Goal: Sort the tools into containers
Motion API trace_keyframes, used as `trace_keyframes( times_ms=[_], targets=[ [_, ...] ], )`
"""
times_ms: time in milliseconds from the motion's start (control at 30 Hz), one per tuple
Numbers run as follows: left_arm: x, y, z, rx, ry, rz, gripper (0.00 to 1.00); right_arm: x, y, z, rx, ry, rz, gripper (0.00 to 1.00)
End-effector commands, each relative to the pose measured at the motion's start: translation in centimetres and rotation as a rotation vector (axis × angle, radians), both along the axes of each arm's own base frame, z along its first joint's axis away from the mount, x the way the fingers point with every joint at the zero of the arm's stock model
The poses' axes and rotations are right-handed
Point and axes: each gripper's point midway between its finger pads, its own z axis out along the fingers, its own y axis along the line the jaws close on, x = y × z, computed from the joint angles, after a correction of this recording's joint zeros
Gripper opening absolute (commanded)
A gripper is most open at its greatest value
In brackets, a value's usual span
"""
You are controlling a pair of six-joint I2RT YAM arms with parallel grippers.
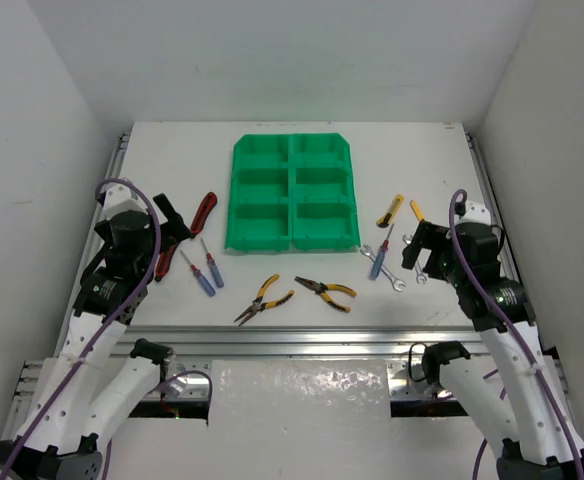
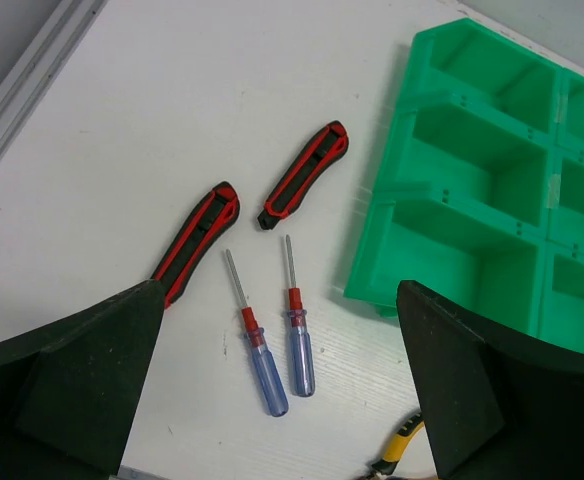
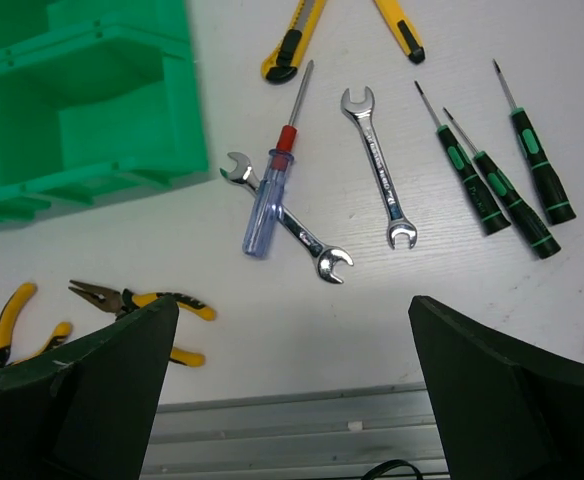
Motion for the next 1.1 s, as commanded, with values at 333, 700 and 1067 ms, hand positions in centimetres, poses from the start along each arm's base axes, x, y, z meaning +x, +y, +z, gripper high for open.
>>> trace_keyframes(
  times_ms=[333, 700, 1067],
  targets=[
    [0.3, -0.3, 1.4, -0.015, -0.047, -0.009, 1.00, 4.7, 2.0, -5.6, 0.091, 0.164, -0.052, 0.99],
    [0.8, -0.8, 0.6, -0.013, -0.016, -0.041, 1.00, 11.1, 3.4, -15.2, 0.056, 0.446, -0.075, 0.72],
    [0.9, -1.1, 0.6, -0.015, -0.015, -0.057, 1.00, 11.0, 4.0, -18.4, 0.078, 0.513, -0.079, 0.41]
  ],
)
